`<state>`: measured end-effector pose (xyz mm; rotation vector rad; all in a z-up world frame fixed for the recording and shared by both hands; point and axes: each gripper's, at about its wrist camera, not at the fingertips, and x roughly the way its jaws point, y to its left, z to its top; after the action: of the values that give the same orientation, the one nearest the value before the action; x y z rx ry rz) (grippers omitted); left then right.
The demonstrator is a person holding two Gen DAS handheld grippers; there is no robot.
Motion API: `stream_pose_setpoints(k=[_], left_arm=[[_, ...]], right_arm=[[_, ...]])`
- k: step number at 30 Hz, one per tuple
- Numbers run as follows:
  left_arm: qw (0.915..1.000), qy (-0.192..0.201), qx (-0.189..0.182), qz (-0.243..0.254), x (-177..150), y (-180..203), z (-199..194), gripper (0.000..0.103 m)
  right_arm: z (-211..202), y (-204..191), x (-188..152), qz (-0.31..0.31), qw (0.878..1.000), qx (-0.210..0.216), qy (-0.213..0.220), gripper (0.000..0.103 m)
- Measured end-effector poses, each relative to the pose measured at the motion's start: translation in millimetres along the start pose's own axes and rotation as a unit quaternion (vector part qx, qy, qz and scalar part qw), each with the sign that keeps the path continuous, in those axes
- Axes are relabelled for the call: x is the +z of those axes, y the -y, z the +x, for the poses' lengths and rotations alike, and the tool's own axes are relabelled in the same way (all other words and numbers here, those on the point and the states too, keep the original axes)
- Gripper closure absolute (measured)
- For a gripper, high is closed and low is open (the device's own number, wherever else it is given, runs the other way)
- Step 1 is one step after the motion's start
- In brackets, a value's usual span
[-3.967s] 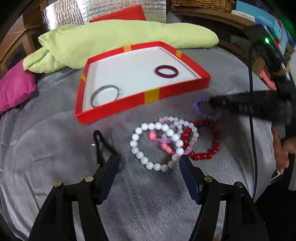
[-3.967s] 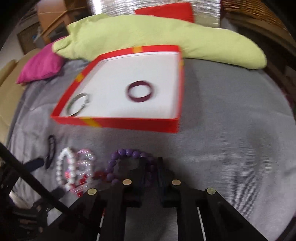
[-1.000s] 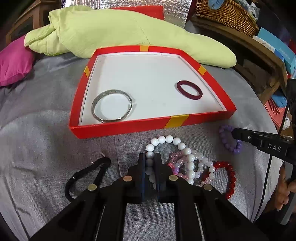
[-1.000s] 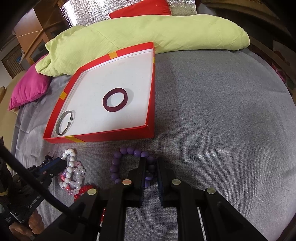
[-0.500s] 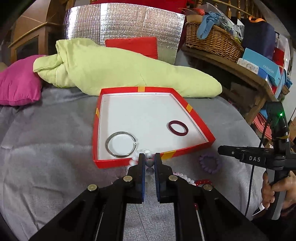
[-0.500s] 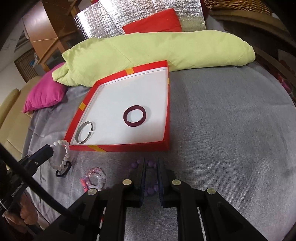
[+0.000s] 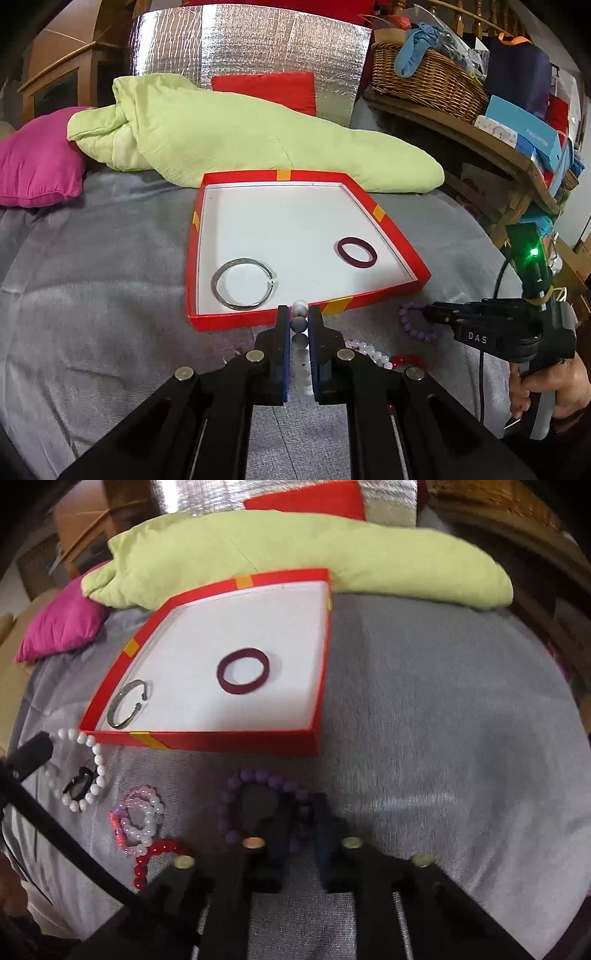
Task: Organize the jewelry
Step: 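Grasp the pearl bracelet with the left tool while the right tool grasps the purple bracelet, then lift and carry both held bracelets over the red box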
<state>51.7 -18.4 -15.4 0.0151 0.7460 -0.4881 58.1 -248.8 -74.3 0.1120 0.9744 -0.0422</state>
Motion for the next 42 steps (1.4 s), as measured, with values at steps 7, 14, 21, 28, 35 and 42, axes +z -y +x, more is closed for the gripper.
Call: stream_pose_setpoints(k=[7,14,21,28,35,42], left_arm=[[0.9993,0.002,0.035,-0.008,2,0,0,0.093],[0.9954,0.019,0.093,-0.009,7,-3,-8,0.093],[0.9899,0.046,0.134,-0.009,13,-7,-20,0.093],[0.9855,0.055,0.160,-0.011,14,-11,-24,0.093],[0.9802,0.066,0.186,-0.014,15,-15,-28,0.093],[0.9760,0.075,0.203,-0.026,18,-22,-32,0.093]], right_arm=[[-30,2,1,0.007,0.998,0.022,0.063,0.093],[-62,-6,2,0.015,0.991,0.066,0.118,0.093],[-88,-21,3,0.007,0.980,0.104,0.167,0.093],[-106,-35,1,-0.003,0.969,0.137,0.207,0.093],[-105,-47,2,-0.005,0.964,0.154,0.217,0.093],[-101,-55,4,-0.009,0.961,0.166,0.219,0.093]])
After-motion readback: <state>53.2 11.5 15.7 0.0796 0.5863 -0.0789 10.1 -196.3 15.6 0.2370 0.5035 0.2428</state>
